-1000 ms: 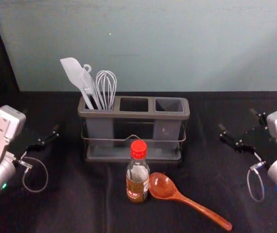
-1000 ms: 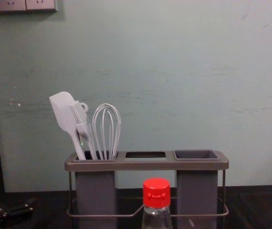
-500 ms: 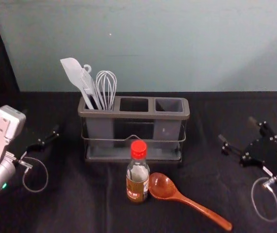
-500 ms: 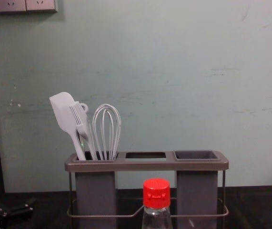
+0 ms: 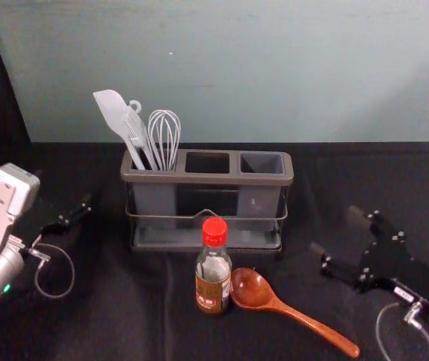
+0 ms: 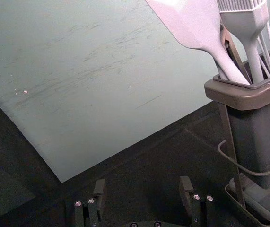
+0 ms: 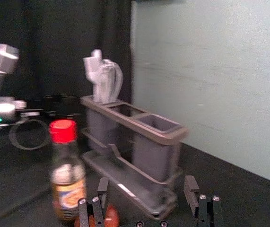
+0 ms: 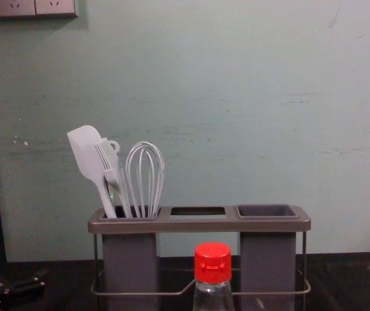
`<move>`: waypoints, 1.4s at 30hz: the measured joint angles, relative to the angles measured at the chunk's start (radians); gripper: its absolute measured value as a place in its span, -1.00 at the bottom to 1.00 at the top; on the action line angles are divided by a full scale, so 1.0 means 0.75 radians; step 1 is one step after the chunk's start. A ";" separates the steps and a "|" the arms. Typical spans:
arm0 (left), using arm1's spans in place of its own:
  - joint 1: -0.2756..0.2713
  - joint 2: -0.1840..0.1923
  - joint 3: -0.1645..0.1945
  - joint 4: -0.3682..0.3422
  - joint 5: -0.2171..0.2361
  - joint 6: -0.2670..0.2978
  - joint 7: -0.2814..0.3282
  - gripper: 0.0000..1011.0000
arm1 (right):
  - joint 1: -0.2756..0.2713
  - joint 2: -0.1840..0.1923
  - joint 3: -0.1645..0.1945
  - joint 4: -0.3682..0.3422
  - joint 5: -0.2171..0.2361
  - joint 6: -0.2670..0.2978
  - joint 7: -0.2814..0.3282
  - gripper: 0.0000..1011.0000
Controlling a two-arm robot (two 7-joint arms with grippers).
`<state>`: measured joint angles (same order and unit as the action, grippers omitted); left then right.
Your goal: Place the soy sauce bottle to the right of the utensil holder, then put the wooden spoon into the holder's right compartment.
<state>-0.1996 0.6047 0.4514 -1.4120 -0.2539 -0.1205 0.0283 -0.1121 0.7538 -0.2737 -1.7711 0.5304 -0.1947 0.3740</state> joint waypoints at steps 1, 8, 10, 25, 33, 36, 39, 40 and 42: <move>0.000 0.000 0.000 0.000 0.000 0.000 0.000 1.00 | 0.002 0.000 -0.004 0.000 0.004 0.000 0.015 0.98; 0.000 0.000 0.000 0.000 0.000 0.000 0.000 1.00 | 0.057 -0.019 -0.067 0.012 0.036 0.024 0.199 0.98; 0.000 0.000 0.000 0.000 0.000 0.000 0.000 1.00 | 0.074 -0.033 -0.083 0.015 0.037 0.035 0.226 0.98; 0.000 0.000 0.000 0.000 0.000 0.000 0.000 1.00 | 0.222 -0.149 -0.203 0.018 -0.018 0.182 0.303 0.98; 0.000 0.000 0.000 0.000 0.000 0.000 0.000 1.00 | 0.271 -0.168 -0.248 0.046 -0.041 0.192 0.336 0.98; 0.000 0.000 0.000 0.000 0.000 0.000 0.000 1.00 | 0.298 -0.177 -0.264 0.065 -0.056 0.178 0.351 0.98; 0.000 0.000 0.000 0.000 0.000 0.000 0.000 1.00 | 0.329 -0.190 -0.279 0.086 -0.072 0.173 0.359 0.98; 0.000 0.000 0.000 0.000 0.000 0.000 0.000 1.00 | 0.343 -0.199 -0.285 0.101 -0.077 0.170 0.360 0.98; 0.000 0.000 0.000 0.000 0.000 0.000 0.000 1.00 | 0.363 -0.212 -0.294 0.119 -0.080 0.169 0.362 0.98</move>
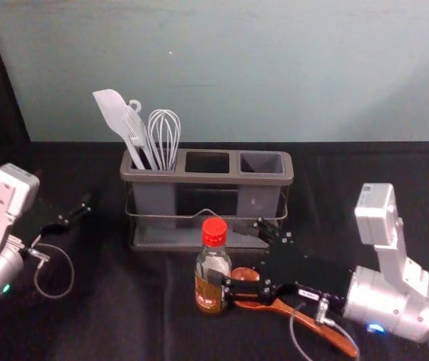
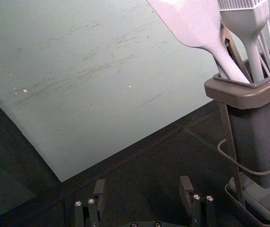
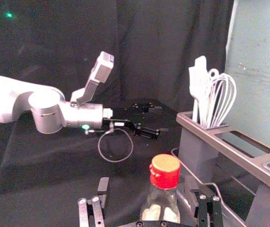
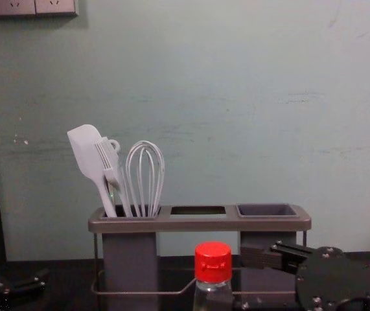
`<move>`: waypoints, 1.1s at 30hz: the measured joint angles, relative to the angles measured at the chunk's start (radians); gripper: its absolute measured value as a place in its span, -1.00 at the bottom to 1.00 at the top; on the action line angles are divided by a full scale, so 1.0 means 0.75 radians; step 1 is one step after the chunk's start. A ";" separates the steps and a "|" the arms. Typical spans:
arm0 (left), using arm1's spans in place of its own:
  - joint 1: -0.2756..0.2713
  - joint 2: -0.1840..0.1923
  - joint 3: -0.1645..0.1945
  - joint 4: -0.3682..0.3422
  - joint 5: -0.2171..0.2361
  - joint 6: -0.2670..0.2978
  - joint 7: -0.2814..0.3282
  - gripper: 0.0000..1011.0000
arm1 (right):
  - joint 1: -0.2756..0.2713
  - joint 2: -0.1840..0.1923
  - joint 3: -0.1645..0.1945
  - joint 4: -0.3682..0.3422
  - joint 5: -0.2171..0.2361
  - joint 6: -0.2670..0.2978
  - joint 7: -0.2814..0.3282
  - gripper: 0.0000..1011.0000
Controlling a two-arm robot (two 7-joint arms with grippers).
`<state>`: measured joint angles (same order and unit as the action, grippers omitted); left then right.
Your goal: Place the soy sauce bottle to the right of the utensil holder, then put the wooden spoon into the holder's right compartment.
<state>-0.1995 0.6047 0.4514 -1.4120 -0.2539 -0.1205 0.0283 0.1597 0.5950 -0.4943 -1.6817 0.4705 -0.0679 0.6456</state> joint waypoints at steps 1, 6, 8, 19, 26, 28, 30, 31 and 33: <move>0.000 0.000 0.000 0.000 0.000 0.000 0.000 1.00 | 0.000 0.000 0.000 0.000 0.000 0.000 0.000 0.98; 0.000 0.000 0.000 0.000 0.000 0.000 0.000 1.00 | 0.046 -0.034 -0.026 0.038 -0.007 0.008 0.007 0.98; 0.000 0.000 0.000 0.000 0.000 0.000 0.000 1.00 | 0.057 -0.042 -0.033 0.047 -0.008 0.011 0.007 0.98; 0.000 0.000 0.000 0.000 0.000 0.000 0.000 1.00 | 0.115 -0.089 -0.062 0.106 -0.015 0.021 0.002 0.98; 0.000 0.000 0.000 0.000 0.000 0.000 0.000 1.00 | 0.122 -0.098 -0.065 0.130 -0.006 0.017 0.001 0.98; 0.000 0.000 0.000 0.000 0.000 0.000 0.000 1.00 | 0.123 -0.099 -0.065 0.134 -0.002 0.013 0.001 0.98; 0.000 0.000 0.000 0.000 0.000 0.000 0.000 1.00 | 0.124 -0.104 -0.063 0.141 0.008 0.009 0.001 0.98; 0.000 0.000 0.000 0.000 0.000 0.000 0.000 1.00 | 0.125 -0.105 -0.062 0.142 0.010 0.009 0.001 0.98; 0.000 0.000 0.000 0.000 0.000 0.000 0.000 1.00 | 0.125 -0.107 -0.060 0.143 0.013 0.008 0.001 0.98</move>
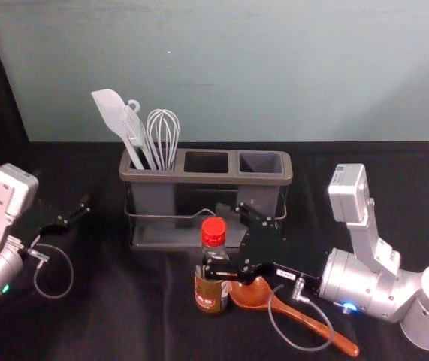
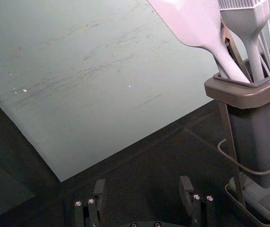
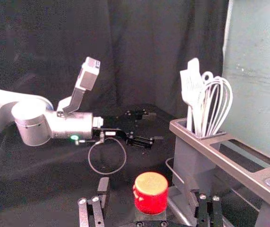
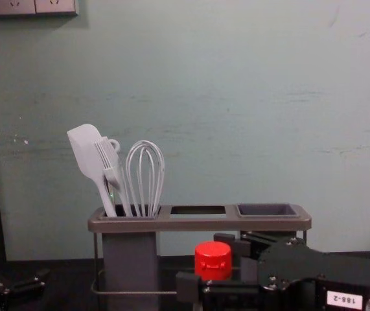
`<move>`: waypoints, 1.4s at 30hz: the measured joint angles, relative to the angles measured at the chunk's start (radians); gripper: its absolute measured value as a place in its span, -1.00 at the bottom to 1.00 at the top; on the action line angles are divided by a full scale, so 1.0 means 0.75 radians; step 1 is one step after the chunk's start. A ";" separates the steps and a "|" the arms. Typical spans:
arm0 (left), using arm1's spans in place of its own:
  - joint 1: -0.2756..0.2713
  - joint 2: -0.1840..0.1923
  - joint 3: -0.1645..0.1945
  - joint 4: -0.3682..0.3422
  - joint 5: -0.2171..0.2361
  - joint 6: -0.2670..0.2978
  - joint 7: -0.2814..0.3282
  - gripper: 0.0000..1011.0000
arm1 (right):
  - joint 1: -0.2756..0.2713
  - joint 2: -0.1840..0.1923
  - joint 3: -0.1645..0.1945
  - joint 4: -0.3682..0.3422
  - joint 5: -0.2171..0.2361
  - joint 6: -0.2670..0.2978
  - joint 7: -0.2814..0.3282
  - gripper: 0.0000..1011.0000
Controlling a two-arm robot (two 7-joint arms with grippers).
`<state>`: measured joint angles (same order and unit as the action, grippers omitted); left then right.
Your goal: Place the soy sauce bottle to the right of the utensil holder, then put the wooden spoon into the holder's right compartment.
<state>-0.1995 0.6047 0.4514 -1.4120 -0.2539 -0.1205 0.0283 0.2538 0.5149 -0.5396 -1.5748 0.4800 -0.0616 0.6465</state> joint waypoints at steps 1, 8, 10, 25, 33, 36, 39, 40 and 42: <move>0.000 0.000 0.000 0.000 0.000 0.000 0.000 1.00 | 0.000 -0.001 0.001 0.000 0.001 -0.002 0.000 0.98; 0.000 0.000 0.000 0.000 0.000 0.000 0.000 1.00 | 0.000 -0.001 0.002 0.001 0.002 -0.004 -0.002 0.98; 0.000 0.000 0.000 0.000 0.000 0.000 0.000 1.00 | 0.000 -0.001 0.002 0.001 0.002 -0.004 -0.002 0.98; 0.000 0.000 0.000 0.000 0.000 0.000 0.000 1.00 | -0.001 0.001 0.002 -0.001 0.002 -0.003 -0.004 0.91; 0.000 0.000 0.000 0.000 0.000 0.000 0.000 1.00 | -0.001 0.001 0.002 -0.002 0.002 -0.003 -0.004 0.55; 0.000 0.000 0.000 0.000 0.000 0.000 0.000 1.00 | -0.001 0.001 0.002 -0.002 0.002 -0.002 -0.003 0.40; 0.000 0.000 0.000 0.000 0.000 0.000 0.000 1.00 | -0.001 0.001 0.002 -0.002 0.002 -0.002 -0.003 0.13; 0.000 0.000 0.000 0.000 0.000 0.000 0.000 1.00 | -0.001 0.001 0.002 -0.002 0.002 -0.002 -0.003 0.09; 0.000 0.000 0.000 0.000 0.000 0.000 0.000 1.00 | -0.001 0.001 0.002 -0.002 0.002 -0.002 -0.003 0.01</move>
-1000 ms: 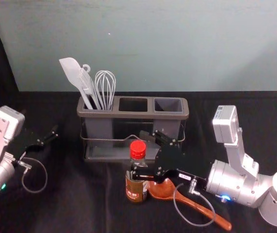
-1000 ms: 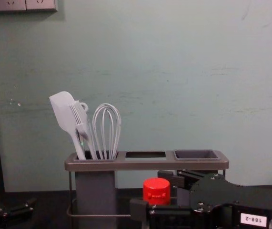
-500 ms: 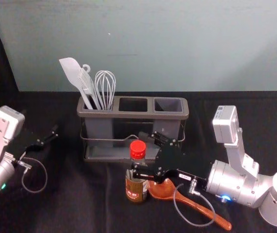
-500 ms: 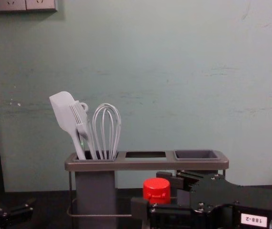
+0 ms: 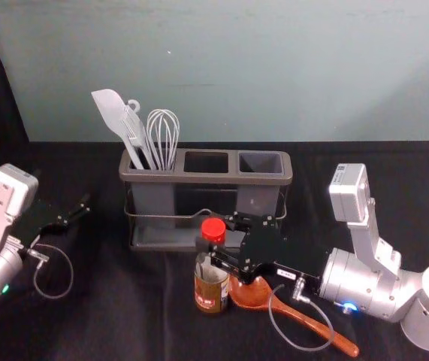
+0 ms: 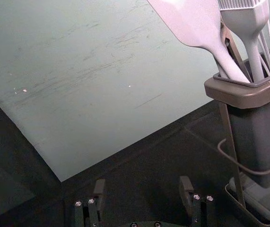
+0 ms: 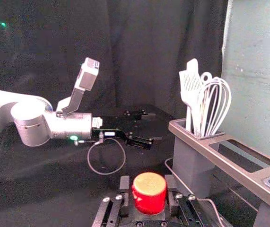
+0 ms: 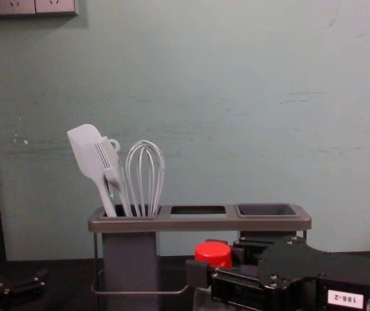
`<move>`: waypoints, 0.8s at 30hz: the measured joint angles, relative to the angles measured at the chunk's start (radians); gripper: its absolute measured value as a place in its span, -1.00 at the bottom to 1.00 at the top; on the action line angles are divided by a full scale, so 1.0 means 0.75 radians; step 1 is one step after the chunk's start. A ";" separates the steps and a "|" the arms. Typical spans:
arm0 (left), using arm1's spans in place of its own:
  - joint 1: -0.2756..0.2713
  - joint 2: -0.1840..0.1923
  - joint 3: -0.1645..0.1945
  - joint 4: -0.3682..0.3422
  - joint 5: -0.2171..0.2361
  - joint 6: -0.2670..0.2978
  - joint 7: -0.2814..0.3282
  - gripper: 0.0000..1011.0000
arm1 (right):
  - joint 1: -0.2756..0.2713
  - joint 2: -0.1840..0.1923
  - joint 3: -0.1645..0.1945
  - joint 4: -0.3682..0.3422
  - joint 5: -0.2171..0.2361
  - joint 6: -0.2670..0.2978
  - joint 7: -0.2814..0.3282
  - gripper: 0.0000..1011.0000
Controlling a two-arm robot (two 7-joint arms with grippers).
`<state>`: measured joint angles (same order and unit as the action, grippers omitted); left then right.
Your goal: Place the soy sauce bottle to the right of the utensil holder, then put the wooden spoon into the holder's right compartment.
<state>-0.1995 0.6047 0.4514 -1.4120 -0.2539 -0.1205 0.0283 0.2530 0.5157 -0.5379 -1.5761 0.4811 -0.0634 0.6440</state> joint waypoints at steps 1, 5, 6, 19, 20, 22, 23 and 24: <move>0.000 0.000 0.000 0.000 0.000 0.000 0.000 1.00 | 0.000 0.000 0.000 0.000 0.000 0.000 0.000 -0.12; 0.000 0.000 0.000 0.000 0.000 0.000 0.000 1.00 | 0.000 0.000 0.000 0.000 0.000 0.000 0.000 -0.22; 0.000 0.000 0.000 0.000 0.000 0.000 0.000 1.00 | 0.000 0.000 0.000 0.000 0.000 0.000 0.000 -0.22; 0.000 0.000 0.000 0.000 0.000 0.000 0.000 1.00 | 0.000 0.000 0.000 0.000 0.000 0.000 0.000 -0.22; 0.000 0.000 0.000 0.000 0.000 0.000 0.000 1.00 | 0.000 0.000 0.000 0.000 0.000 0.000 0.000 -0.22; 0.000 0.000 0.000 0.000 0.000 0.000 0.000 1.00 | 0.000 0.000 0.000 0.000 0.000 0.000 0.000 -0.22; 0.000 0.000 0.000 0.000 0.000 0.000 0.000 1.00 | 0.000 0.000 0.000 0.000 0.000 0.000 0.000 -0.22; 0.000 0.000 0.000 0.000 0.000 0.000 0.000 1.00 | 0.000 0.000 0.000 0.000 0.000 0.000 0.000 -0.22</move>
<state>-0.1996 0.6047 0.4514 -1.4120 -0.2539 -0.1205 0.0283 0.2530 0.5157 -0.5378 -1.5760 0.4811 -0.0635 0.6440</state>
